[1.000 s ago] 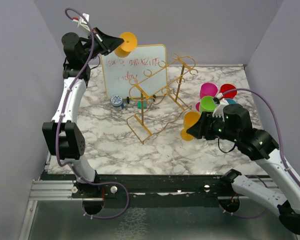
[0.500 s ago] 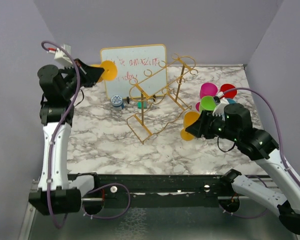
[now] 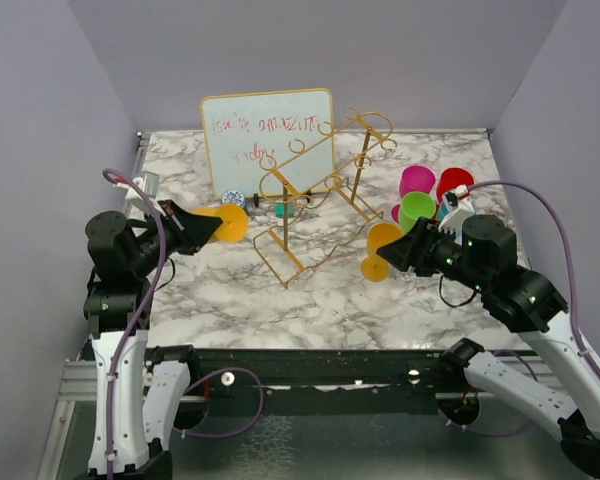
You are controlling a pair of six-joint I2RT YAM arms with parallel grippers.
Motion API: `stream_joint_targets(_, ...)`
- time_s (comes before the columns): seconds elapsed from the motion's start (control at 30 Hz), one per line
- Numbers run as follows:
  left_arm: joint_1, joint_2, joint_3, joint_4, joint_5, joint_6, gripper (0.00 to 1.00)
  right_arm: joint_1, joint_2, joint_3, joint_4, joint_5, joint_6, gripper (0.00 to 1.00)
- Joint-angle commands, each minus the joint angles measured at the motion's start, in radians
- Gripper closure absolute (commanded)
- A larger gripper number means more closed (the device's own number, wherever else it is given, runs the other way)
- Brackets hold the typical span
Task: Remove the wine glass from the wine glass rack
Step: Pick up the wine glass from the wine rack, then place the wine glass at the center of the board.
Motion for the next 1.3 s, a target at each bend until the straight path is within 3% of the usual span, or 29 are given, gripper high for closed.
stream_joint_targets(0.0, -0.009, -0.081, -0.091, -0.016, 0.206, -0.070, 1.00, 0.004, -0.031, -0.021, 0.052, 0.061, 0.038, 0.45)
stream_joint_targets(0.23, -0.017, -0.185, -0.206, 0.003, 0.346, -0.129, 1.00, 0.004, -0.016, -0.060, 0.153, -0.034, 0.058, 0.45)
stream_joint_targets(0.47, -0.046, -0.149, -0.248, 0.037, 0.445, -0.101, 1.00, 0.004, 0.053, -0.072, 0.206, -0.180, 0.059, 0.45)
stream_joint_targets(0.63, -0.080, -0.066, -0.193, 0.046, 0.466, -0.078, 1.00, 0.004, 0.059, -0.078, 0.220, -0.212, 0.049, 0.45)
stream_joint_targets(0.77, -0.223, 0.005, -0.150, 0.059, 0.459, -0.066, 1.00, 0.004, 0.053, -0.090, 0.225, -0.214, 0.033, 0.42)
stream_joint_targets(1.0, -0.637, 0.146, -0.084, 0.271, 0.290, -0.092, 1.00, 0.004, 0.040, -0.113, 0.226, -0.197, 0.051, 0.42)
stream_joint_targets(1.1, -0.709, 0.192, -0.079, 0.355, 0.300, -0.091, 1.00, 0.004, 0.025, -0.131, 0.206, -0.162, 0.062, 0.41)
stream_joint_targets(1.27, -0.770, 0.217, -0.117, 0.634, 0.426, -0.150, 1.00, 0.004, 0.010, -0.121, 0.171, -0.172, 0.063, 0.33)
